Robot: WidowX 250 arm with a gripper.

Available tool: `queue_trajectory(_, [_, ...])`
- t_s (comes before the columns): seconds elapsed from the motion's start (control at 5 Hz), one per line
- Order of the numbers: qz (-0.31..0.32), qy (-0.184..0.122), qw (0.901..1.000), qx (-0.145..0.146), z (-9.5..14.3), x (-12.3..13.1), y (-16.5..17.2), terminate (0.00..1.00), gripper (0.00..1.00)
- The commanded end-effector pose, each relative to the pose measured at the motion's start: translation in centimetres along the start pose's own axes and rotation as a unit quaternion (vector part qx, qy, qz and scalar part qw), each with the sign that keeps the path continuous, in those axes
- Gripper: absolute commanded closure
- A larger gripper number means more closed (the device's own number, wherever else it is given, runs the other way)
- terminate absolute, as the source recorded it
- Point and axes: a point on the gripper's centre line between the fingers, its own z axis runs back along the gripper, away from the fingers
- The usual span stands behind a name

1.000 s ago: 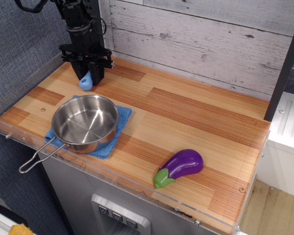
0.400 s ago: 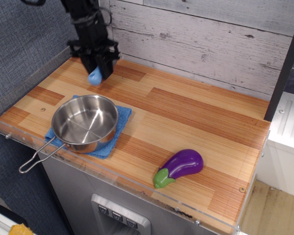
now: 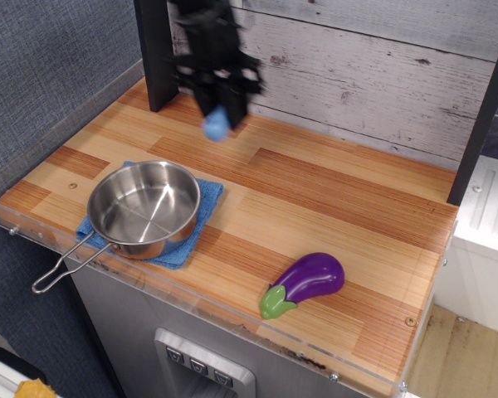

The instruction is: Place the spatula just behind the egg plant

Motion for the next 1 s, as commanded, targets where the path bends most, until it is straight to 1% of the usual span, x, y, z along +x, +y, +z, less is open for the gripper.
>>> queue_trajectory(0.0, [-0.019, -0.029, 0.9979, 0.055, -1.0, -0.1, -6.9, 0.00, 1.00])
queue_trajectory(0.2, [0.012, -0.039, 0.9959, 0.080, -2.4, 0.2, -8.2, 0.00, 1.00])
queue_trajectory(0.4, [0.026, -0.041, 0.9953, 0.083, -3.3, 0.5, -8.3, 0.00, 1.00])
queue_trajectory(0.6, [0.043, -0.034, 0.9950, 0.083, -4.0, 0.3, -7.9, 0.00, 1.00])
queue_trajectory(0.8, [0.059, -0.023, 0.9953, 0.073, -4.1, 0.3, -6.9, 0.00, 0.00])
